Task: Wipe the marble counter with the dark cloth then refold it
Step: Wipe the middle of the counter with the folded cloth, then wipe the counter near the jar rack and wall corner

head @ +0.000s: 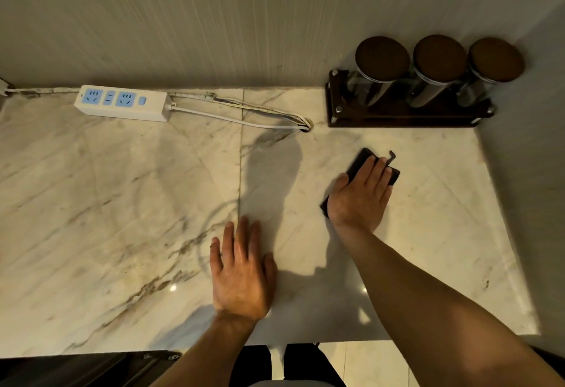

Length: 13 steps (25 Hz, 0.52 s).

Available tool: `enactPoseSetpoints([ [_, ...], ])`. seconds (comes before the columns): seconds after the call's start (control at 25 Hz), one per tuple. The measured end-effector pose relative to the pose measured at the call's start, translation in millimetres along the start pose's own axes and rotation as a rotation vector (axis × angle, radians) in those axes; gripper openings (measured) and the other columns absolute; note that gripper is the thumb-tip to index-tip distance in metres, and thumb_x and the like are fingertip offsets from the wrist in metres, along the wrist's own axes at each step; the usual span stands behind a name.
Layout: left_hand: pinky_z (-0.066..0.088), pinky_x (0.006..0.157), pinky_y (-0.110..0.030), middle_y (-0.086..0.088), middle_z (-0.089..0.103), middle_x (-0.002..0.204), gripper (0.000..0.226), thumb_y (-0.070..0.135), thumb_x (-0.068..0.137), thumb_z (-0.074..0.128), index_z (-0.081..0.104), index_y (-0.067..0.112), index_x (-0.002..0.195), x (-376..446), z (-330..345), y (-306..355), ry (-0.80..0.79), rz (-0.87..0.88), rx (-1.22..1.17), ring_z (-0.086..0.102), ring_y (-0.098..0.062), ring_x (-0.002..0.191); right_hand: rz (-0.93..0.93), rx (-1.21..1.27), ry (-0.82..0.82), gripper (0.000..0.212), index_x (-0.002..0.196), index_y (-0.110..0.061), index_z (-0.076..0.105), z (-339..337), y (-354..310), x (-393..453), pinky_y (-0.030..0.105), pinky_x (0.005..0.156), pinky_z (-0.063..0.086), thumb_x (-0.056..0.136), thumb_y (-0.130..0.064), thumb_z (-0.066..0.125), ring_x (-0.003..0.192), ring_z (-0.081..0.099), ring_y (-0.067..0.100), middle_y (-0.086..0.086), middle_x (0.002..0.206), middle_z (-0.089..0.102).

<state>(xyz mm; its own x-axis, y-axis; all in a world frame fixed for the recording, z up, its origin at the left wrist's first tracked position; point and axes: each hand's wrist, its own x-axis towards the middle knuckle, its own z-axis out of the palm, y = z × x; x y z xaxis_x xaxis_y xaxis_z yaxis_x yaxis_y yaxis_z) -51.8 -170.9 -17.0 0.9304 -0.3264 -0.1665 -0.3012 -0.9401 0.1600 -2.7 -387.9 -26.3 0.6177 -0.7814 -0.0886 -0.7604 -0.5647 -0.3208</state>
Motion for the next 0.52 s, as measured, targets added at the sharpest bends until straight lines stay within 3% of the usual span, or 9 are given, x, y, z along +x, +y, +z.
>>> enactPoseSetpoints([
  [0.36,0.017,0.115,-0.056,-0.018,0.039,0.149,0.061,0.040,0.091,0.034,0.041,0.008,0.142,-4,2,0,0.059,0.024,-0.037,0.029,-0.040,0.139,0.015,-0.025,-0.002,0.063,0.151,-0.008,0.006,-4,25,-48,0.041,0.119,0.003,0.098,-0.034,0.028,0.147,0.004,0.026,0.012,0.161,0.007],
  [0.52,0.004,0.119,-0.050,-0.010,0.023,0.158,0.068,0.049,0.091,0.017,0.025,0.015,0.149,-2,4,-1,-0.003,-0.011,0.007,0.011,-0.031,0.146,0.015,-0.020,-0.026,0.063,0.151,-0.010,0.003,-5,38,-70,0.038,0.119,-0.001,0.097,-0.037,0.021,0.147,0.000,0.025,0.010,0.161,0.003],
])
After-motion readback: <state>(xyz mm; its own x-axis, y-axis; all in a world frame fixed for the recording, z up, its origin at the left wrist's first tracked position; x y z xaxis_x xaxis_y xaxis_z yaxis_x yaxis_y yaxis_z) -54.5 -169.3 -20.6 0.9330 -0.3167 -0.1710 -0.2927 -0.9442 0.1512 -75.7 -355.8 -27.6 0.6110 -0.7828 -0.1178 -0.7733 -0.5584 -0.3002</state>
